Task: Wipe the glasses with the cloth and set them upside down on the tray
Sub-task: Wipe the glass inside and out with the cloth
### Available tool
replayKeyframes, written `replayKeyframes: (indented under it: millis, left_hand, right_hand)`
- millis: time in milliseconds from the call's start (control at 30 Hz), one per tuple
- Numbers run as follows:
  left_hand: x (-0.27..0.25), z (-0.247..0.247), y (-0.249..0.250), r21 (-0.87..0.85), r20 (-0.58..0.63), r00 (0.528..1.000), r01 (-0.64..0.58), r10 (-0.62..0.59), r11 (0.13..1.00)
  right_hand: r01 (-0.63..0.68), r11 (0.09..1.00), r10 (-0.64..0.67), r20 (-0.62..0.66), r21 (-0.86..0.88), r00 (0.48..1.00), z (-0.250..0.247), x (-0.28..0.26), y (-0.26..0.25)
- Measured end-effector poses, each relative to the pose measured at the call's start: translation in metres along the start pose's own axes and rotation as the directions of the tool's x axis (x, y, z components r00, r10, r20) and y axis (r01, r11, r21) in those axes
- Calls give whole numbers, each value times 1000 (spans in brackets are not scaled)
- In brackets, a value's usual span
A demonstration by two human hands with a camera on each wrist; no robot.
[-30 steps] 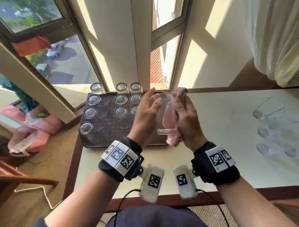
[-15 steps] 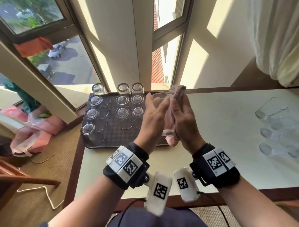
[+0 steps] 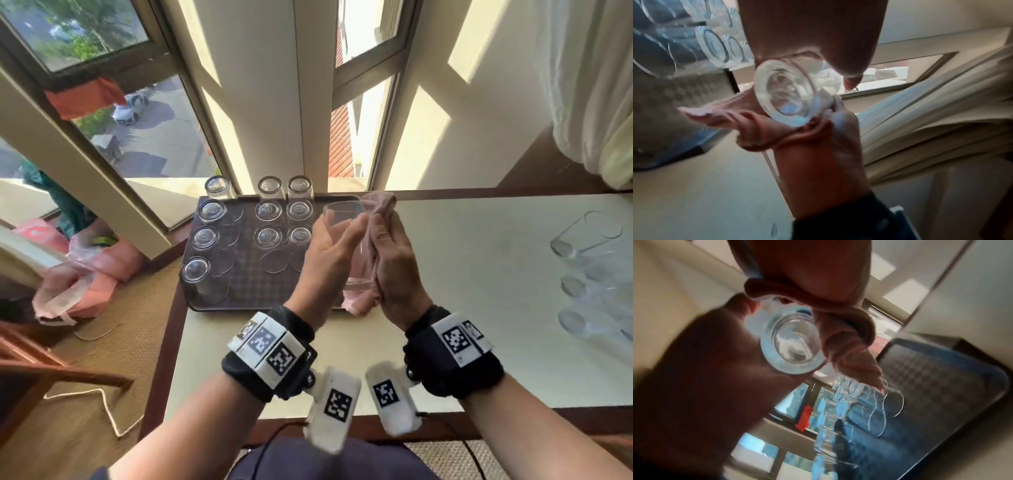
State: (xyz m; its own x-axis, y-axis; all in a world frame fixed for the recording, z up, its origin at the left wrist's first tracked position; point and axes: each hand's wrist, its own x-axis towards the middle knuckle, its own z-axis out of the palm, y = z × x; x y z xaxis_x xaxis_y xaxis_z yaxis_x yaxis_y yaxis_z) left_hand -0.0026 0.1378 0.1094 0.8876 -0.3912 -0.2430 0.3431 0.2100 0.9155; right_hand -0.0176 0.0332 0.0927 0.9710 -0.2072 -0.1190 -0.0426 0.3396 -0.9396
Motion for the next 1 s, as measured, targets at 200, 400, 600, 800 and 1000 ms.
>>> replayKeyframes:
  millis: [200,400,600,800,1000]
  left_hand:
    - [1,-10,4,-34,15,1000,22,-22,999]
    - [2,-5,-9,191,-163,983,-57,89,980]
    - [2,-15,3,-94,63,998,10,-5,996]
    - [6,-10,-13,137,-219,963,-130,158,982]
    - [-2,-16,-7,5,-50,998,-30,30,1000]
  right_hand:
    - [-143,938,144,23,317,989,-4,-2,-7]
    - [191,906,-213,-16,-377,977,7,1,7]
    - [-267,892,221,163,366,962,-5,2,-5]
    - [180,945,-188,-5,-273,982,9,4,-3]
    - [-199,950,178,103,242,979,9,-9,-8]
